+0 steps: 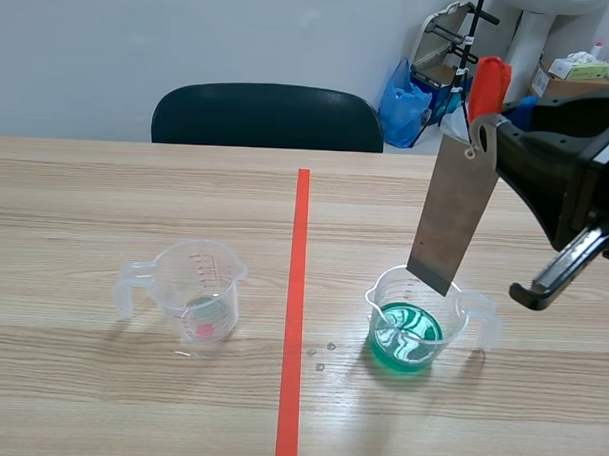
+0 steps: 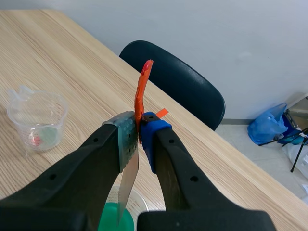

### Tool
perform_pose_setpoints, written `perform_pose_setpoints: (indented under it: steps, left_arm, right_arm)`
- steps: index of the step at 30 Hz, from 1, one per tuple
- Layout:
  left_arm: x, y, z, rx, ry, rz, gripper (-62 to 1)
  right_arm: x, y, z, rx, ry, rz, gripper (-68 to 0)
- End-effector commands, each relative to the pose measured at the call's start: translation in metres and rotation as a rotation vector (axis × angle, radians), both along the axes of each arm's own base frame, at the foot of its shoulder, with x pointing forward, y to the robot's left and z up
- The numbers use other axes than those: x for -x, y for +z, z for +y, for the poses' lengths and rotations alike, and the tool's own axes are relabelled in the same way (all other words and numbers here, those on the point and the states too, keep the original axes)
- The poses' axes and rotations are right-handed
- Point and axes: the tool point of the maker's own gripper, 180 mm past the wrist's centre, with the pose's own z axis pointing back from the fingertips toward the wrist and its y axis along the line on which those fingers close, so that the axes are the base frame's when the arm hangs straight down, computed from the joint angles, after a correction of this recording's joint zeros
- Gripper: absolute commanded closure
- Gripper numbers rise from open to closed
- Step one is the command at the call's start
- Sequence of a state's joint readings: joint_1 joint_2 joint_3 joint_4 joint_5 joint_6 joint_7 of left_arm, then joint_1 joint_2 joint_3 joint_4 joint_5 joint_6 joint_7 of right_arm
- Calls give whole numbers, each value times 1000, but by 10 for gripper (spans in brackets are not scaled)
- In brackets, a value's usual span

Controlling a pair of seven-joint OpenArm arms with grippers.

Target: Do the redox reaction experiment

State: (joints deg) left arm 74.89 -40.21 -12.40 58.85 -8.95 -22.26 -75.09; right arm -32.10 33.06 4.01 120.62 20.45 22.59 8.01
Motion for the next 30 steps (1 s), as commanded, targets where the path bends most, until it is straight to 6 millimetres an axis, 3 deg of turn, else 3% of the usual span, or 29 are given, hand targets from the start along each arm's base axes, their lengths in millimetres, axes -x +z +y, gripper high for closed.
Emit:
perform_pose_setpoints:
  steps: [1,4,30]
  left_arm:
    - [-2,4,-2,16,4,-19,-510]
    - [0,5,-2,16,16,-18,-567]
    - [2,3,0,10,20,-10,-566]
  right_arm:
    - [0,10,1,-9,9,-29,-20]
    - [0,10,1,-9,9,-29,-20]
    - [0,10,1,-9,9,-30,-20]
